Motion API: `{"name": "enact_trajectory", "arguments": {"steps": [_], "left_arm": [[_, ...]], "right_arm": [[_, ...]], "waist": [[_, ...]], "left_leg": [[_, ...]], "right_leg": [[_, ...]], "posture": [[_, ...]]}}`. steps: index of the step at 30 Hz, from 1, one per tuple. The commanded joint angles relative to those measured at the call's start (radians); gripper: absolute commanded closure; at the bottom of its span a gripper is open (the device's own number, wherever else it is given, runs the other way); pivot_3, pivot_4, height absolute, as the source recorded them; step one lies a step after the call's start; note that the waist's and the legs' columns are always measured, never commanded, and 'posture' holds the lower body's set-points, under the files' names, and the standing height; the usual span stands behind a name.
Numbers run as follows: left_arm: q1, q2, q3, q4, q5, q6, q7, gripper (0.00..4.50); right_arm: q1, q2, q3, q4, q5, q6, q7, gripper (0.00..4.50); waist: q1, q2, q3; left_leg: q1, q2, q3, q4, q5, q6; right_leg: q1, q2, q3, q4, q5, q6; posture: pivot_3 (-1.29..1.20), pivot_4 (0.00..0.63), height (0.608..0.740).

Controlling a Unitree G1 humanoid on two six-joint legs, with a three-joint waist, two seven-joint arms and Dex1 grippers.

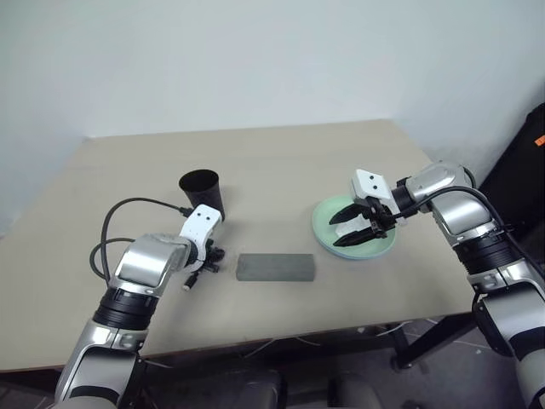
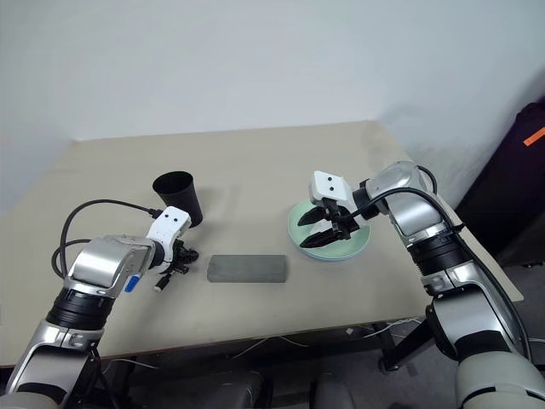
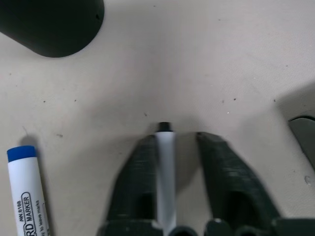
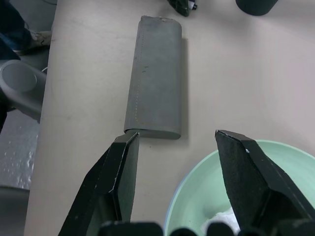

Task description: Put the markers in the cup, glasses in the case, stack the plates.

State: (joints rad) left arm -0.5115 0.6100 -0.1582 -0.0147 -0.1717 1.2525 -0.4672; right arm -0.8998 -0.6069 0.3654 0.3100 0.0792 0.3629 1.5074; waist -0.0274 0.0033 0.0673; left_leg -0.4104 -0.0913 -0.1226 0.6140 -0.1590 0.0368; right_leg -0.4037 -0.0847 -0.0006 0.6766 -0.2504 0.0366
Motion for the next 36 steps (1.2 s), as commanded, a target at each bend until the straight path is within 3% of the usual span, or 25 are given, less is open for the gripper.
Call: {"name": "enact_trajectory", "arguments": {"steps": [1, 10, 14, 19, 29, 36], "left_arm": [[0.011, 0.034, -0.038, 0.008, 0.025, 0.007, 0.001, 4.27], [-0.039, 0.070, -0.044, -0.022, -0.004, -0.080, -0.069, 4.27], [-0.076, 0.058, 0.006, -0.074, -0.054, -0.197, -0.152, 4.27], [-0.108, -0.001, 0.104, -0.087, -0.082, -0.473, -0.180, 4.27], [-0.220, -0.163, 0.259, 0.135, 0.014, -1.016, 0.072, 4.27], [-0.349, -0.169, 0.318, 0.451, 0.092, -1.328, 0.236, 4.27]], "right_arm": [[-0.033, 0.002, -0.021, -0.020, 0.008, -0.012, -0.004, 1.83], [-0.035, 0.009, -0.020, -0.017, 0.008, -0.014, -0.007, 1.83], [-0.034, 0.010, -0.020, -0.020, 0.009, -0.013, -0.008, 1.83], [-0.034, 0.011, -0.021, -0.022, 0.009, -0.010, -0.009, 1.83], [-0.039, 0.012, -0.025, -0.020, 0.012, -0.005, -0.010, 1.83], [-0.042, 0.018, -0.026, -0.019, 0.015, -0.001, -0.011, 1.83]], "waist": [[-0.001, 0.000, 0.000], [-0.001, 0.000, 0.000], [0.004, -0.001, 0.000], [0.007, -0.001, 0.000], [0.008, -0.002, 0.000], [0.008, -0.003, 0.000]], "left_leg": [[0.000, 0.000, 0.000, 0.000, 0.000, 0.000], [-0.001, 0.000, 0.000, -0.001, 0.000, 0.000], [-0.002, -0.001, 0.000, -0.001, 0.000, 0.000], [-0.002, -0.001, 0.000, -0.001, 0.000, 0.000], [-0.002, -0.001, 0.001, 0.000, 0.000, 0.000], [-0.002, -0.002, 0.001, 0.001, 0.000, 0.000]], "right_leg": [[0.000, 0.000, 0.000, 0.000, 0.000, 0.000], [-0.001, 0.000, 0.000, 0.000, 0.000, 0.000], [-0.002, -0.001, 0.000, -0.001, 0.000, 0.000], [-0.001, -0.001, 0.000, -0.002, 0.000, 0.000], [-0.001, 0.000, 0.000, -0.002, 0.000, 0.000], [0.000, -0.001, 0.000, -0.002, 0.001, 0.002]], "posture": [[0.00, 0.000, 0.740], [0.00, 0.000, 0.740], [0.00, 0.000, 0.740], [0.00, 0.000, 0.740], [0.00, 0.000, 0.740], [0.00, 0.000, 0.740]]}}
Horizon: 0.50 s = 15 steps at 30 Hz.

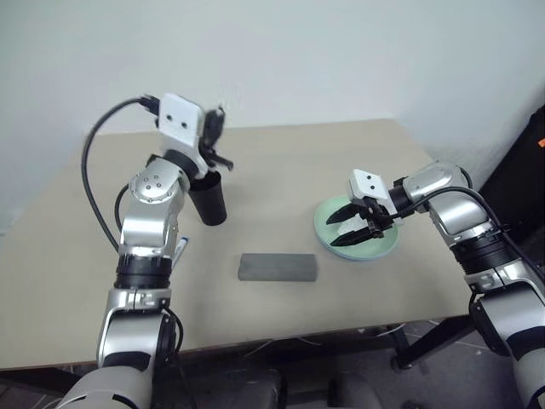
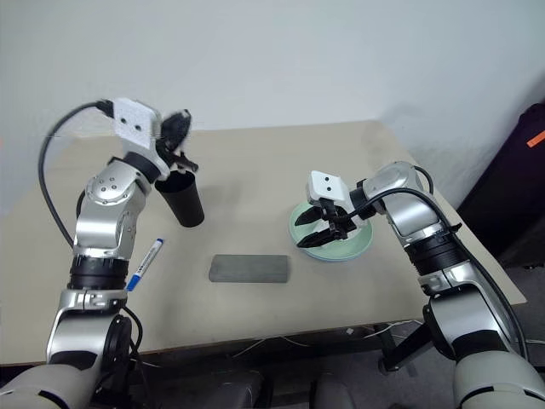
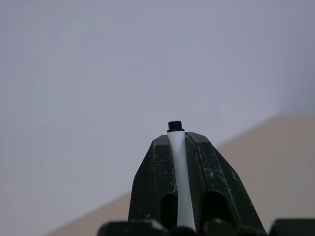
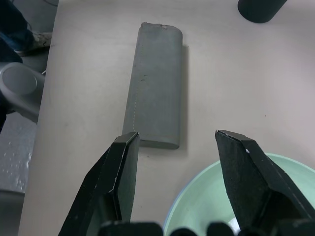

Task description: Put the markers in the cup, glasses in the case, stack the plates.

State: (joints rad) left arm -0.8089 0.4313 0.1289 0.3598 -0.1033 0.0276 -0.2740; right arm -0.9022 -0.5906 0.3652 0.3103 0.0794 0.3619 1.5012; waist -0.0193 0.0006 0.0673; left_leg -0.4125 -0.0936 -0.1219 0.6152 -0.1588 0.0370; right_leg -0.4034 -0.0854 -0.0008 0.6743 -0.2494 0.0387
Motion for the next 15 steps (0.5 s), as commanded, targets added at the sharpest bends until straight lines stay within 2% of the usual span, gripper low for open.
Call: {"name": "enact_trajectory", "arguments": {"steps": [1, 15], "left_arm": [[-0.061, 0.012, 0.035, 0.114, 0.027, -0.132, 0.047, 4.27], [-0.068, 0.012, 0.032, 0.373, 0.029, -0.340, 0.055, 4.27]], "right_arm": [[-0.041, 0.002, -0.026, -0.019, 0.015, 0.001, -0.005, 1.83], [-0.053, 0.014, -0.050, -0.025, 0.038, 0.030, -0.019, 1.83]], "waist": [[0.000, 0.000, 0.000], [0.000, -0.001, 0.000]], "left_leg": [[0.000, 0.000, 0.000, 0.000, 0.000, 0.000], [0.000, -0.001, 0.000, 0.001, 0.000, 0.000]], "right_leg": [[0.000, 0.000, 0.000, 0.000, 0.000, 0.000], [0.000, 0.000, -0.001, 0.000, 0.000, 0.001]], "posture": [[0.00, 0.000, 0.740], [0.00, 0.000, 0.740]]}}
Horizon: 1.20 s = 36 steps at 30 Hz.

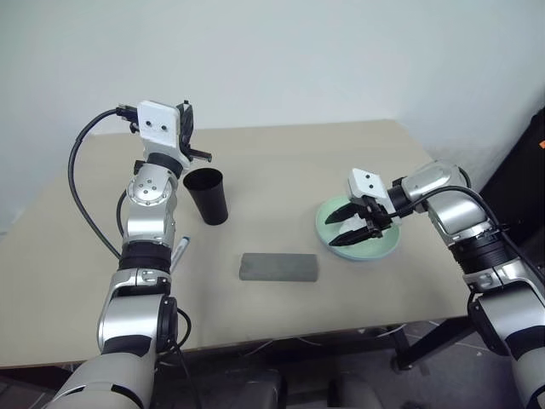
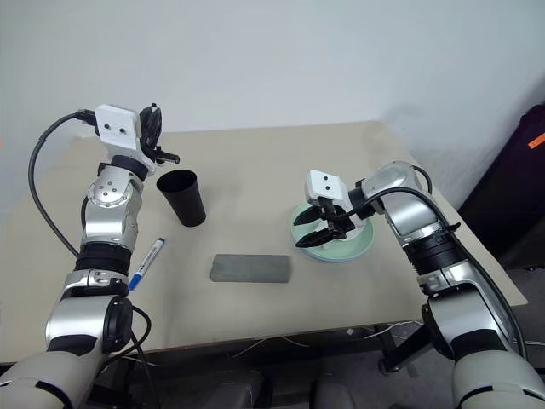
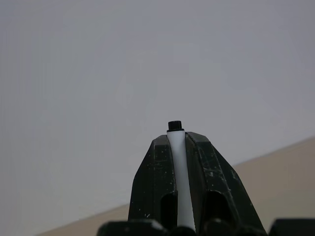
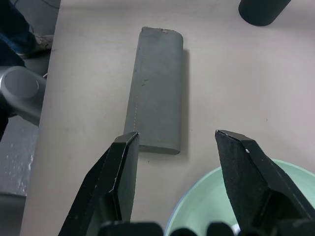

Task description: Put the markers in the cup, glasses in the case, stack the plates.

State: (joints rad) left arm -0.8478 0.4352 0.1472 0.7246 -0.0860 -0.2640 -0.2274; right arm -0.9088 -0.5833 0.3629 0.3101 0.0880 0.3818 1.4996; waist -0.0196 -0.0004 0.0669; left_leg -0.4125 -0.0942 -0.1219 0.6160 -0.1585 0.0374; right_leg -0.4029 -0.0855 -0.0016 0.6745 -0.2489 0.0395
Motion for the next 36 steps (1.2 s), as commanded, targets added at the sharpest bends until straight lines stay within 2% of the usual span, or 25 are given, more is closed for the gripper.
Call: {"name": "enact_trajectory", "arguments": {"steps": [1, 12, 21, 33, 36], "left_arm": [[-0.027, 0.006, 0.013, 0.024, 0.011, -0.060, 0.009, 4.27], [-0.028, -0.034, 0.013, 0.134, 0.001, -0.139, 0.018, 4.27], [-0.017, -0.068, 0.005, 0.183, 0.010, -0.162, 0.031, 4.27], [0.008, -0.077, -0.008, 0.205, 0.039, -0.163, 0.044, 4.27], [0.020, -0.079, -0.006, 0.203, 0.038, -0.156, 0.045, 3.60]], "right_arm": [[-0.056, 0.016, -0.060, -0.014, 0.036, 0.019, -0.033, 1.83], [-0.111, 0.042, -0.134, -0.002, 0.125, 0.098, -0.053, 1.83], [-0.109, -0.020, -0.178, -0.056, 0.214, 0.171, 0.008, 1.83], [-0.146, -0.086, -0.217, -0.016, 0.230, 0.162, 0.010, 1.83], [-0.150, -0.090, -0.226, -0.011, 0.236, 0.168, 0.006, 1.83]], "waist": [[0.000, 0.000, 0.000], [0.000, -0.002, 0.000], [0.000, -0.002, 0.000], [0.000, -0.002, 0.000], [0.000, -0.002, 0.000]], "left_leg": [[0.000, 0.000, 0.000, 0.000, 0.000, 0.000], [0.000, -0.001, 0.000, 0.000, 0.000, 0.000], [0.000, -0.001, 0.000, 0.000, 0.000, 0.001], [-0.001, -0.001, 0.000, 0.000, 0.000, 0.000], [-0.001, 0.000, 0.000, 0.000, 0.000, 0.000]], "right_leg": [[0.000, 0.000, 0.000, 0.000, 0.000, 0.000], [0.000, 0.000, 0.000, 0.000, 0.000, 0.000], [0.000, 0.000, 0.000, 0.000, 0.000, 0.001], [0.000, 0.000, 0.000, 0.000, 0.000, 0.001], [0.000, 0.000, 0.000, 0.000, 0.000, 0.001]], "posture": [[0.00, 0.000, 0.740], [0.00, 0.000, 0.740], [0.00, 0.000, 0.740], [0.00, 0.000, 0.740], [0.00, 0.000, 0.740]]}}
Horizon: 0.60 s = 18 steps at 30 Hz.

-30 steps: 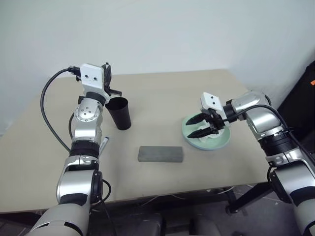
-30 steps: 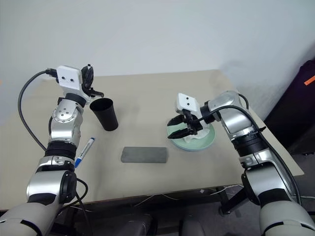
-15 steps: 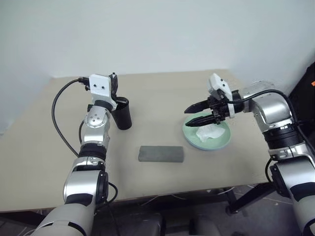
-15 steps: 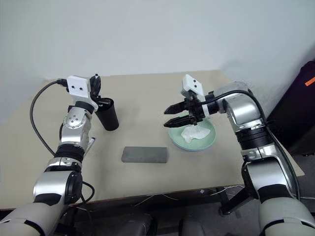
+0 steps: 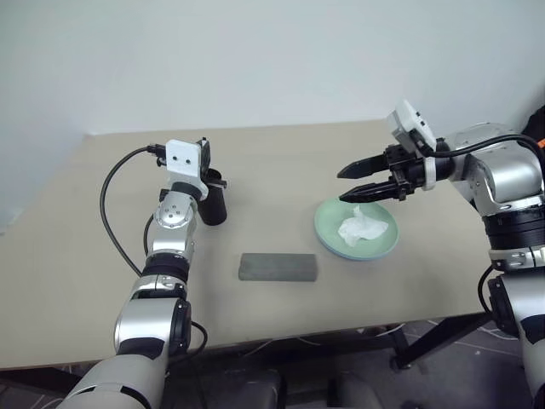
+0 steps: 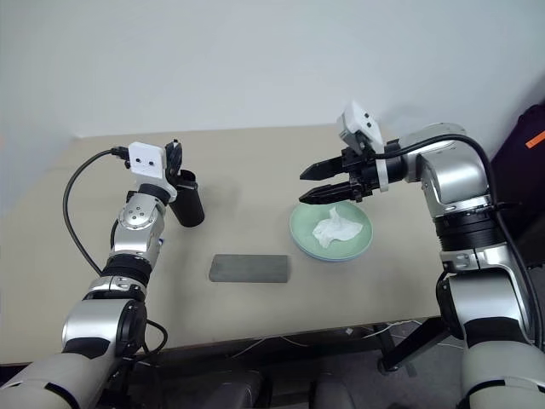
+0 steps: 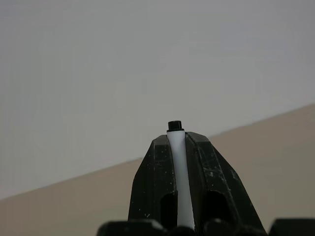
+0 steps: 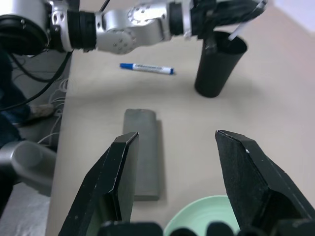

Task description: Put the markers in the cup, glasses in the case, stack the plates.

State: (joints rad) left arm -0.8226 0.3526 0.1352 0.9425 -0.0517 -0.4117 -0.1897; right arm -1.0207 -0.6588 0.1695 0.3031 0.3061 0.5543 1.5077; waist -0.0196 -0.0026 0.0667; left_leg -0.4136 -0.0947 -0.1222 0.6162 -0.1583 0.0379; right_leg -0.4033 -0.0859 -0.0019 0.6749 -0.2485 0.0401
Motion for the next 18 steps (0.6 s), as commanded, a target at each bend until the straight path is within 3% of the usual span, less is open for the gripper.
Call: {"name": "enact_trajectory", "arguments": {"steps": [1, 7, 13, 18], "left_arm": [[-0.004, 0.003, 0.006, -0.015, 0.004, -0.007, 0.009, 3.33], [0.008, 0.018, 0.006, -0.089, -0.001, 0.056, 0.003, 1.32], [0.103, 0.096, 0.018, -0.487, -0.059, 0.395, -0.090, 1.32], [0.253, 0.305, 0.015, -1.016, -0.151, 1.162, -0.188, 1.32]], "right_arm": [[-0.032, -0.016, -0.030, -0.009, 0.017, -0.005, -0.001, 1.83], [-0.020, -0.017, -0.024, -0.023, 0.020, 0.001, -0.005, 1.83], [-0.005, -0.021, -0.022, -0.031, 0.020, 0.008, -0.010, 1.83], [0.001, -0.013, -0.016, -0.025, 0.016, 0.006, -0.019, 1.83]], "waist": [[0.000, 0.000, 0.000], [0.000, 0.000, 0.000], [-0.003, 0.000, 0.000], [-0.027, 0.000, 0.000]], "left_leg": [[0.000, 0.000, 0.000, 0.000, 0.000, 0.000], [0.000, 0.000, 0.000, 0.000, 0.000, 0.000], [-0.003, 0.000, 0.000, 0.000, 0.000, 0.000], [-0.003, 0.000, 0.000, -0.001, 0.000, 0.000]], "right_leg": [[0.000, 0.000, 0.000, 0.000, 0.000, 0.000], [0.000, 0.000, 0.000, 0.000, 0.000, 0.000], [-0.003, 0.000, 0.000, 0.000, 0.000, 0.000], [-0.004, 0.000, 0.002, 0.001, 0.000, 0.000]], "posture": [[0.00, 0.000, 0.740], [0.00, 0.000, 0.740], [0.00, 0.000, 0.740], [0.00, 0.000, 0.740]]}}
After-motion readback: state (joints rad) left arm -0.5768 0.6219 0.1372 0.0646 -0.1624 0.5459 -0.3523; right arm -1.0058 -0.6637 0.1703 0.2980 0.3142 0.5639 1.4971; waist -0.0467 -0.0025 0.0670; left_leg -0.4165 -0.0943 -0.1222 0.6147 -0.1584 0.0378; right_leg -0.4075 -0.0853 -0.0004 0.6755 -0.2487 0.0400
